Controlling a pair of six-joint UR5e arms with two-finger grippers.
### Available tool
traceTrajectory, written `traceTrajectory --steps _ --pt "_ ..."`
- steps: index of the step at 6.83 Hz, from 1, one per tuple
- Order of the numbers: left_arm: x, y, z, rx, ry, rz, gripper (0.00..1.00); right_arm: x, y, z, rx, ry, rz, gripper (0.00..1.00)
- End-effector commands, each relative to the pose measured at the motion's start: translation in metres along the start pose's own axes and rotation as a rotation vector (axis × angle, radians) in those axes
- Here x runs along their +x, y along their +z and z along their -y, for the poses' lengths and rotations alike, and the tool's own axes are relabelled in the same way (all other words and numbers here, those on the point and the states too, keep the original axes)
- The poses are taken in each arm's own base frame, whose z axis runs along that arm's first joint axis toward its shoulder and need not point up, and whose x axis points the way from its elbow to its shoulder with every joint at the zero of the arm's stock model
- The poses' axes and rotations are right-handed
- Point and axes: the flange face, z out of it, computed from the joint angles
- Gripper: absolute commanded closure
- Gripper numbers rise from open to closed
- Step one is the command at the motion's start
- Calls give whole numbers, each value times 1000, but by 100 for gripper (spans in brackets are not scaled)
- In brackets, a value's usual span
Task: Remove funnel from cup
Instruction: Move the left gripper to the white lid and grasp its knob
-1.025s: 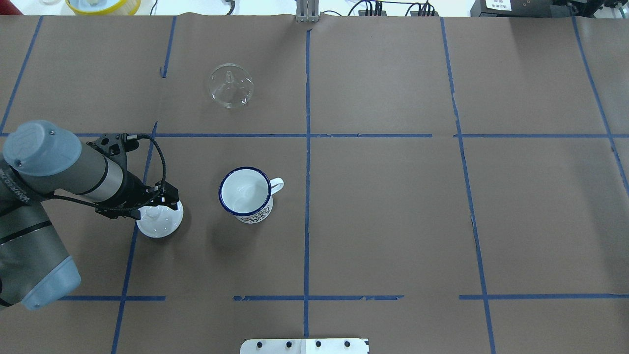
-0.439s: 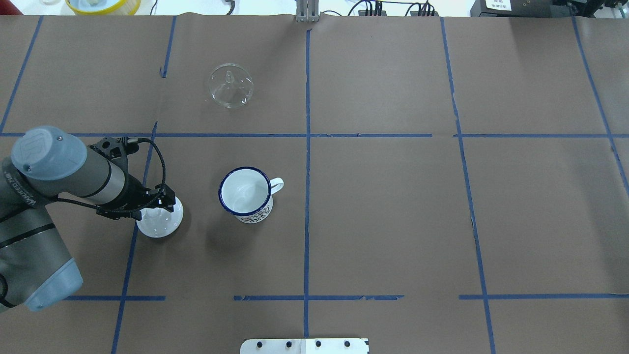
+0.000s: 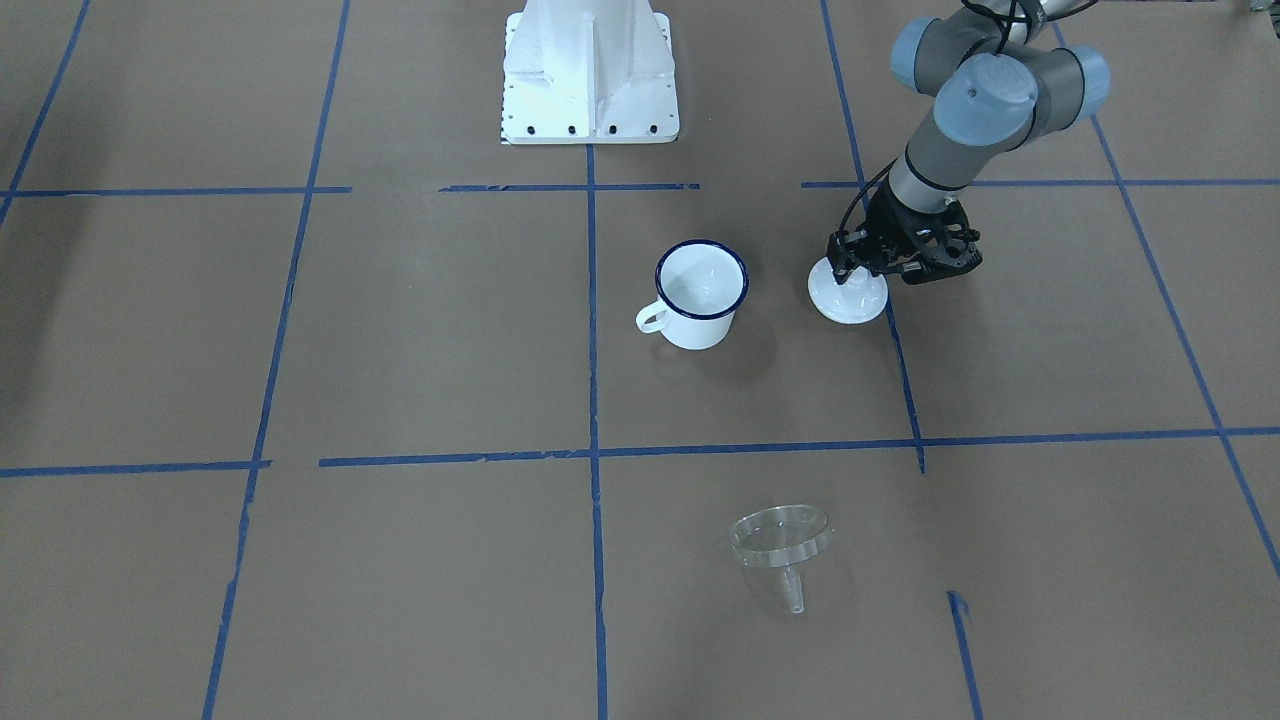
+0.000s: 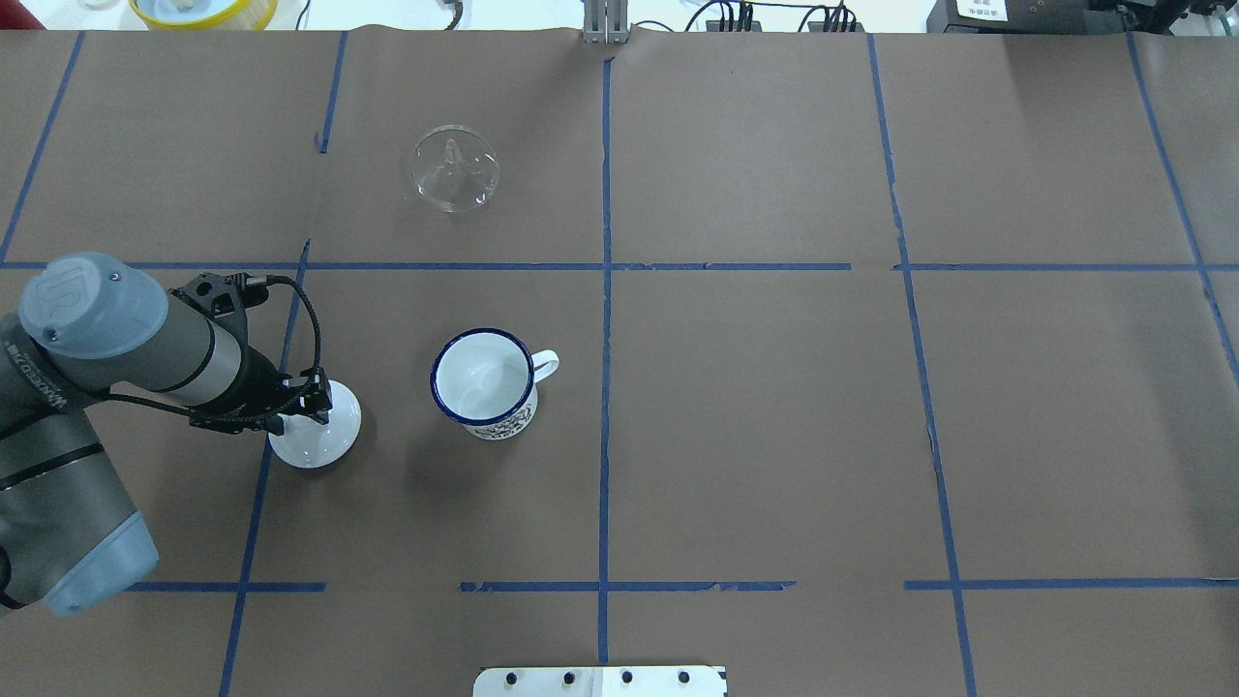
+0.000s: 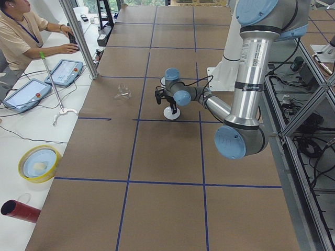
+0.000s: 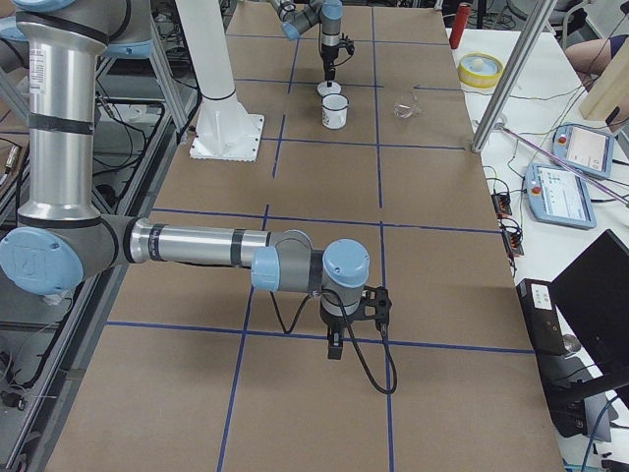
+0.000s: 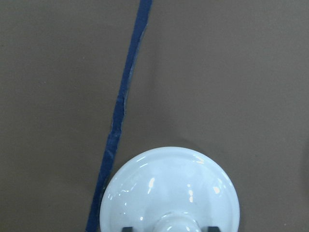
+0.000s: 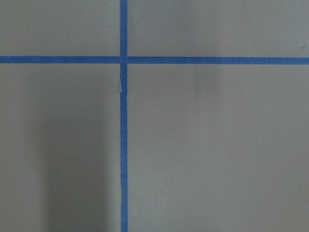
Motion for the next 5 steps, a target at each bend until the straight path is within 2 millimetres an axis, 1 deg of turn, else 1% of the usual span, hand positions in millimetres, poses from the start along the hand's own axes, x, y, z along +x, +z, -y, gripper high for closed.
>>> traceTrajectory --steps 1,3,4,5 --pt "1 -4 -1 2 3 -5 100 0 0 0 0 0 0 0" --pt "2 -9 2 10 0 -14 100 0 0 0 0 0 0 0" --pt "6 -21 2 20 5 -34 100 0 0 0 0 0 0 0" --pt "19 -59 -2 39 -4 -52 100 0 0 0 0 0 0 0"
